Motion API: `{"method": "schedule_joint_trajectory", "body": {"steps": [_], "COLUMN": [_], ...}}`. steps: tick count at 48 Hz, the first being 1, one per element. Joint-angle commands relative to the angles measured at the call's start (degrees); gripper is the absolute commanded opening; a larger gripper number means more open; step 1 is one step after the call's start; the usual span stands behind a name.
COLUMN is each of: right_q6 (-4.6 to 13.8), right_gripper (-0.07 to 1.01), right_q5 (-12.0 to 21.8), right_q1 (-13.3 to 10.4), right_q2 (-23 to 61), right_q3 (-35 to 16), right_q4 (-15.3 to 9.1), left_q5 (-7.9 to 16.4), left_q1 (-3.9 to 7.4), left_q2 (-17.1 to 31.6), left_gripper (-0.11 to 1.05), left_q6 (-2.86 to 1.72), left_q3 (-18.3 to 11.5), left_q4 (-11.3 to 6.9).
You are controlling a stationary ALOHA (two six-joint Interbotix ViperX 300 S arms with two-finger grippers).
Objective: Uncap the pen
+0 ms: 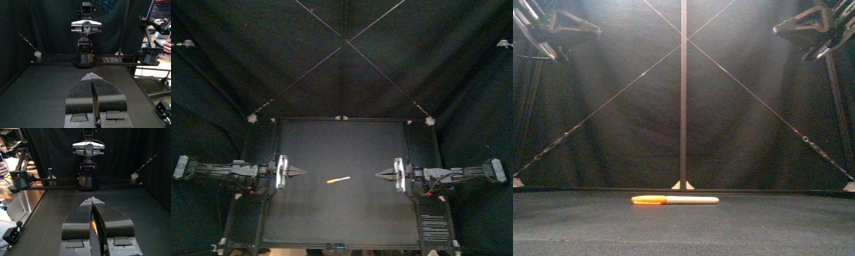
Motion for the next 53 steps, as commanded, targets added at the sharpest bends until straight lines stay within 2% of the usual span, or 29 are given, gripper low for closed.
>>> {"method": "schedule_joint_trajectory", "body": {"steps": [1,5,11,19,26,32,38,42,46,53], "right_q6": [0.18,0.35,0.26,0.35,0.26,0.18,-0.09,-0.09,0.00,0.26], "right_gripper": [0.08,0.04,0.03,0.03,0.03,0.04,0.05,0.08,0.13,0.29], "right_q5": [-0.62,-0.62,-0.35,0.35,1.67,2.90,4.57,6.15,8.09,10.99], "right_q1": [-0.18,-0.09,-0.26,-1.05,-1.58,-2.29,-3.43,-3.96,-4.31,-4.48], "right_q2": [1.23,3.52,8.88,19.25,28.39,34.89,40.69,43.51,45.97,49.92], "right_q3": [-1.23,-2.72,-5.71,-10.28,-13.27,-15.38,-17.31,-18.63,-19.95,-22.41], "right_q4": [0.00,0.00,0.00,0.18,0.00,0.00,-0.35,-1.14,-2.46,-3.78], "left_q5": [0.00,0.62,2.29,6.59,9.93,11.78,13.36,14.33,15.03,14.85], "left_q1": [0.09,0.18,0.18,0.00,-0.35,-0.18,0.00,0.09,0.18,0.44], "left_q2": [0.18,0.18,0.18,0.18,0.53,1.32,3.43,5.98,8.35,10.90], "left_gripper": [-0.05,-0.06,-0.03,-0.01,0.02,0.08,0.18,0.29,0.40,0.61], "left_q6": [0.00,0.09,0.18,-0.26,-0.18,-0.09,0.00,0.00,0.00,-0.09], "left_q3": [-1.05,-1.05,-1.05,-1.14,-1.41,-1.49,-1.76,-2.20,-2.46,-2.46], "left_q4": [-0.18,-0.26,-0.26,-0.35,-2.20,-2.90,-2.90,-2.90,-2.90,-2.90]}}
